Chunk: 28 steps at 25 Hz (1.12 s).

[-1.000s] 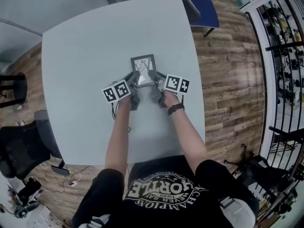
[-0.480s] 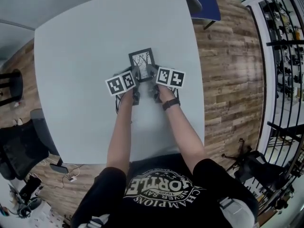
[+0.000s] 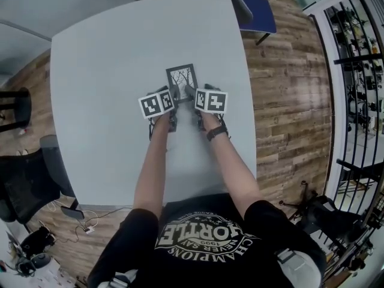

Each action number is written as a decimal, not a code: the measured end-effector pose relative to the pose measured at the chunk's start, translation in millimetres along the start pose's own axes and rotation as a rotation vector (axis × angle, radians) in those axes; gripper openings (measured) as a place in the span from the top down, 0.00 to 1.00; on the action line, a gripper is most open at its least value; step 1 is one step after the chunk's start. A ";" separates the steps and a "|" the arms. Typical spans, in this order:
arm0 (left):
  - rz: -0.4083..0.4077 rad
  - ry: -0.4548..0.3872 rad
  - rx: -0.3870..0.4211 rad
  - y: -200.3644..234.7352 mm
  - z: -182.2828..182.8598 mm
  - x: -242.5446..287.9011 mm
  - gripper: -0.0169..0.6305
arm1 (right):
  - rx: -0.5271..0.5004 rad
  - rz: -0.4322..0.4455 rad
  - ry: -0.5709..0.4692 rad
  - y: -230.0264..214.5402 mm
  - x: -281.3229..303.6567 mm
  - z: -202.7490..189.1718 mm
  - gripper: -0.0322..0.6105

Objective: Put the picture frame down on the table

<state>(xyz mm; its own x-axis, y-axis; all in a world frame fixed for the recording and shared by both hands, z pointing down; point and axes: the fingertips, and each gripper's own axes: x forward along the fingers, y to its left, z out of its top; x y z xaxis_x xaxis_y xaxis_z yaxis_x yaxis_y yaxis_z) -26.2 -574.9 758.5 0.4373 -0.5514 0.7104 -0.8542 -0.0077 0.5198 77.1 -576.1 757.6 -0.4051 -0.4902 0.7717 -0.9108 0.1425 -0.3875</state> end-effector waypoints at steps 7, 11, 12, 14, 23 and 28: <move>-0.031 -0.156 0.110 -30.9 10.4 -58.9 0.75 | -0.198 0.007 -0.194 15.3 -58.4 17.9 0.41; -0.041 -0.287 0.230 -56.2 12.4 -110.7 0.75 | -0.273 0.006 -0.338 32.7 -112.1 26.7 0.50; -0.037 -0.320 0.263 -62.2 12.7 -125.5 0.75 | -0.287 0.005 -0.374 38.0 -126.6 28.3 0.53; -0.016 -0.380 0.333 -74.8 9.8 -155.2 0.75 | -0.300 0.006 -0.438 48.4 -156.8 29.2 0.55; 0.049 -0.615 0.468 -127.0 -18.5 -278.7 0.83 | -0.314 0.026 -0.653 91.7 -274.9 0.6 0.71; 0.053 -0.698 0.506 -135.5 -30.6 -332.6 0.87 | -0.360 -0.005 -0.739 105.5 -326.4 -19.0 0.83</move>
<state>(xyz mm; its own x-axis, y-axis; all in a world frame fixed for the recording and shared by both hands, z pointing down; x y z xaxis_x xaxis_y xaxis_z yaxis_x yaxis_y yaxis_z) -47.3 -364.9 466.4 0.2623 -0.9465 0.1878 -0.9637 -0.2467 0.1026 111.8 -384.7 474.4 -0.3582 -0.9135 0.1931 -0.9332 0.3443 -0.1026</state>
